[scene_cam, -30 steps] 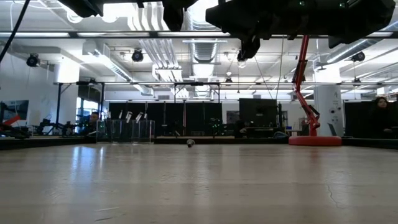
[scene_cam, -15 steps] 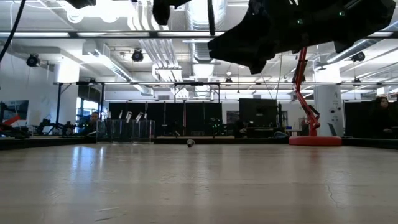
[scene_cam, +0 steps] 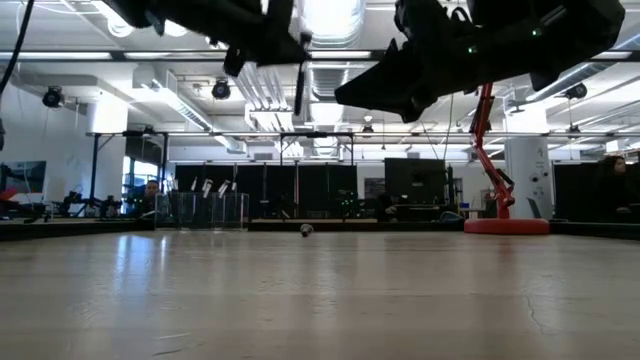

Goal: Pick & Place Makeup Brushes
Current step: Put the blush brush into the transparent organizer

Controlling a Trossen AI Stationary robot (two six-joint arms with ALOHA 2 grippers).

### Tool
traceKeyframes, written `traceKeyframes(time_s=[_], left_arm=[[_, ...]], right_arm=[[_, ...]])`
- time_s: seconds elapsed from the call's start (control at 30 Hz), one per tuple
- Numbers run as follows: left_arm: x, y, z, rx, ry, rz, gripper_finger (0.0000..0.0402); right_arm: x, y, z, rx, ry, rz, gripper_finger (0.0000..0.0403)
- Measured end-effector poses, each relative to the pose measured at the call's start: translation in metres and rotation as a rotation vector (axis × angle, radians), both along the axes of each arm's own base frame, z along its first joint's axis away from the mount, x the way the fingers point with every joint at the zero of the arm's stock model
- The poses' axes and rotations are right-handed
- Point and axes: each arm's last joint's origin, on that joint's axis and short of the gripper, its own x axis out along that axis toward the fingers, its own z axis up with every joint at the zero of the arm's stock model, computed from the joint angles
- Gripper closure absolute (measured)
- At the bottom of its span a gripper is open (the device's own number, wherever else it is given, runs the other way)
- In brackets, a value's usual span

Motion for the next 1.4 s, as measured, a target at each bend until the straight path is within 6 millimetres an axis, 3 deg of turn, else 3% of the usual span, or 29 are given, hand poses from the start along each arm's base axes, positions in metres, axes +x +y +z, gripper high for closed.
traceKeyframes(time_s=[0.27, 0.47, 0.67, 0.83, 1.4], left_arm=[[-0.035, 0.093, -0.014, -0.104, 0.102, 0.363, 0.0364], [-0.065, 0.135, -0.026, -0.110, 0.084, 0.478, 0.0364], [-0.091, 0.151, -0.059, -0.076, -0.006, 0.533, 0.0364], [-0.102, 0.156, -0.077, -0.082, -0.050, 0.530, 0.0364], [-0.078, 0.186, -0.117, -0.190, 0.037, 0.567, 0.0364]], right_arm=[[0.003, -0.026, 0.000, -0.023, 0.000, -0.081, 0.0393], [0.003, -0.040, 0.000, -0.022, 0.000, -0.124, 0.0394], [0.003, -0.040, 0.001, -0.022, -0.002, -0.124, 0.0394], [0.004, -0.041, 0.002, -0.062, -0.003, -0.116, 0.0394], [0.009, -0.040, 0.011, -0.101, -0.046, -0.006, 0.0394]])
